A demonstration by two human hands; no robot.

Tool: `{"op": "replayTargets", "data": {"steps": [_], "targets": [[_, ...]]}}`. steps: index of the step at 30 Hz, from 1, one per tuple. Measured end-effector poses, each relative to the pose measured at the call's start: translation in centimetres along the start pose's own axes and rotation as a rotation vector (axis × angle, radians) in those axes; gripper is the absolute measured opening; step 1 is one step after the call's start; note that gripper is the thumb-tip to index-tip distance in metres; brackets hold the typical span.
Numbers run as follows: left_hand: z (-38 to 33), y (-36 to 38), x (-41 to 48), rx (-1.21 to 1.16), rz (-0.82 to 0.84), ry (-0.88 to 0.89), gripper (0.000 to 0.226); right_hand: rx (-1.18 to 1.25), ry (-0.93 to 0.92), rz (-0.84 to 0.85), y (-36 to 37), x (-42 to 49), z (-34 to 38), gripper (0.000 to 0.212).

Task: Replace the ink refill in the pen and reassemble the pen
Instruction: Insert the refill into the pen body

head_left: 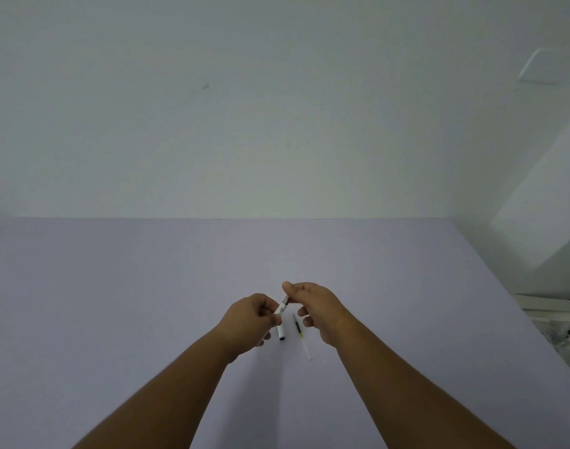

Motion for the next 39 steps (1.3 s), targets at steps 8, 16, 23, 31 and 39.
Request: {"op": "replayTargets", "data": {"steps": [8, 16, 23, 31, 39], "targets": [[-0.2, 0.3, 0.0, 0.012, -0.004, 0.017, 0.004, -0.012, 0.017, -0.012, 0.1, 0.1, -0.5, 0.033], [-0.2, 0.0, 0.0, 0.021, -0.009, 0.026, 0.004, 0.003, 0.023, -0.007, 0.4, 0.2, -0.7, 0.027], [-0.3, 0.0, -0.1, 0.03, -0.018, 0.027, 0.004, -0.032, 0.003, -0.039, 0.3, 0.3, -0.5, 0.03], [-0.5, -0.3, -0.3, 0.042, -0.029, 0.042, 0.003, -0.01, -0.022, -0.028, 0.6, 0.1, -0.5, 0.028], [-0.7, -0.3, -0.2, 0.078, -0.038, 0.065, 0.006, 0.068, -0.01, 0.004, 0.8, 0.1, -0.5, 0.02]]}}
Point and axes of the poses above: each hand's wrist, its own x-axis towards the middle knuckle, its own y-axis out of the palm, z = x × y, the point moved 8 cm from there along x, towards the middle knuckle, and after that the axes turned 14 degrees about -z, right-handed, at the moved point
